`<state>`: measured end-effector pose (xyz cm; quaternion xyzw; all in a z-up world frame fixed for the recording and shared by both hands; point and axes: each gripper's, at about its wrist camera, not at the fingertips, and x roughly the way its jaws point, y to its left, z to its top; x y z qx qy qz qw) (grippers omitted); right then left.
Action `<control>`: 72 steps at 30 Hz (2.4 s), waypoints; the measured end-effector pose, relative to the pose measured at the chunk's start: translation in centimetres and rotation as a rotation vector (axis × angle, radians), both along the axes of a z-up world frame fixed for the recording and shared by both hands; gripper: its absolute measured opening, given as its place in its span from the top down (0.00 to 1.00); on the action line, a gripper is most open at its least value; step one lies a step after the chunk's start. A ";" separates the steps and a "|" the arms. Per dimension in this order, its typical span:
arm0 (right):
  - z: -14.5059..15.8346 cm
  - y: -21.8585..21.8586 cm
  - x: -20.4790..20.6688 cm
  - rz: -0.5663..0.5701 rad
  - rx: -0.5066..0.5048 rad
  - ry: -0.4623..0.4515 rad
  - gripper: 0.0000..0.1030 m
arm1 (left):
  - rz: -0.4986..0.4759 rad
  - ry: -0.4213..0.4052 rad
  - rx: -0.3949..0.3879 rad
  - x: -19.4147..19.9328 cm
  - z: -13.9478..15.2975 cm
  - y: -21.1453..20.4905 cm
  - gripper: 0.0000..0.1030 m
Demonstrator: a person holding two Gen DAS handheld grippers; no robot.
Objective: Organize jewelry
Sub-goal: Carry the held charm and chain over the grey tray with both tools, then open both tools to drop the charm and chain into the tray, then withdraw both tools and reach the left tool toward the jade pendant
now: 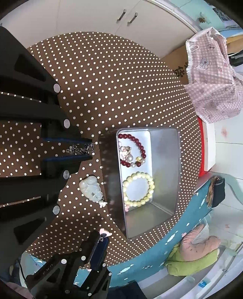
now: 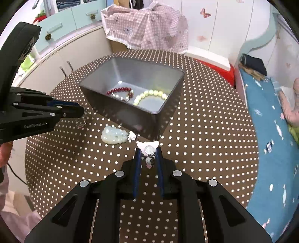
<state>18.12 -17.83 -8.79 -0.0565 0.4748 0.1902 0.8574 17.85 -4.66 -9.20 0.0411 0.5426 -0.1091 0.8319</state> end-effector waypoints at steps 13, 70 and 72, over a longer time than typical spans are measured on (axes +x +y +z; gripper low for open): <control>4.8 0.2 -0.8 -0.031 -0.014 -0.082 0.84 | -0.016 -0.073 -0.041 -1.0 4.5 1.2 0.90; 7.1 0.2 3.9 -0.101 0.126 -0.100 0.29 | 0.021 -0.062 -0.033 3.7 5.6 1.3 0.51; 6.8 0.1 3.5 -0.105 0.122 -0.090 0.29 | 0.014 -0.060 -0.028 3.2 5.3 1.2 0.48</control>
